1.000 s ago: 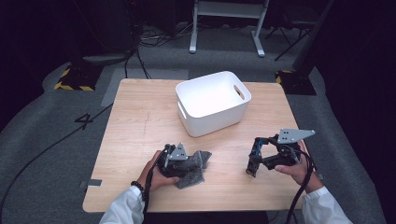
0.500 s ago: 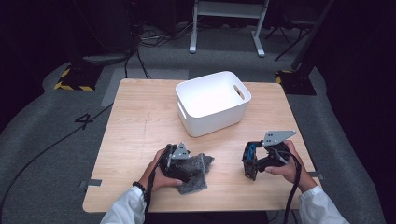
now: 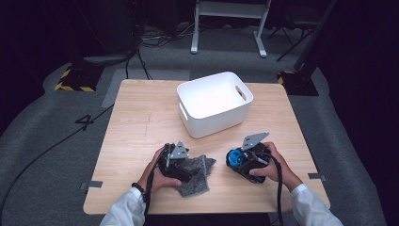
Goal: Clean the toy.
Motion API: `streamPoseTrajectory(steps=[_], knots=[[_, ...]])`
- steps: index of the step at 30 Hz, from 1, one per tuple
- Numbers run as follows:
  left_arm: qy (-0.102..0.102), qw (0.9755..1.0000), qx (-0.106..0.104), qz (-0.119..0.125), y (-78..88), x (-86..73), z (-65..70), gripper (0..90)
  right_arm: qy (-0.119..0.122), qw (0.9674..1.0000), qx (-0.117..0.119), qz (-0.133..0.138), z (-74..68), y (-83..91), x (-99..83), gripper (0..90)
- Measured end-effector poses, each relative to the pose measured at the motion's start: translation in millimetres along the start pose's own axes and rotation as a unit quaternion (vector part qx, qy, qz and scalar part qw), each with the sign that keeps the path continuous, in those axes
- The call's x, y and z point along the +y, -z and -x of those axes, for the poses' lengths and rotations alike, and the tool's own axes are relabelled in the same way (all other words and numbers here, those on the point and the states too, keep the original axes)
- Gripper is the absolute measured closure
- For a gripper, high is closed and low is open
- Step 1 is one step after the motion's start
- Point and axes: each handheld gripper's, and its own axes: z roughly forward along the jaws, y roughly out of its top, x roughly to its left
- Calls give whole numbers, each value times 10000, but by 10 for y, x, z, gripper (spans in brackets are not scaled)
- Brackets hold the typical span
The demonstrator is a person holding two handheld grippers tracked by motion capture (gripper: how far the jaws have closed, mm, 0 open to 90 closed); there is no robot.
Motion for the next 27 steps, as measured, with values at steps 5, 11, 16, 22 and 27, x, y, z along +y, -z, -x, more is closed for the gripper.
streamPoseTrajectory(steps=[5, 11, 16, 22, 27], knots=[[87, 9998, 165, 49, 47, 13, -38, 169, 24, 9996, 101, -278, 1, -99, -38, 259], [249, 9987, 381, 213, 114, 64, -80, 179, 222, 9975, 135, -658, -59, -216, -76, 257], [306, 9979, 445, 348, 153, 94, -71, 176, 215, 9977, 170, -621, -63, -235, -122, 250], [347, 9967, 571, 471, 195, 139, -86, 175, 163, 9984, 189, -509, -71, -224, -136, 216], [439, 9940, 794, 618, 244, 193, -116, 175, 124, 9995, 110, -267, -92, -112, -127, 208]])
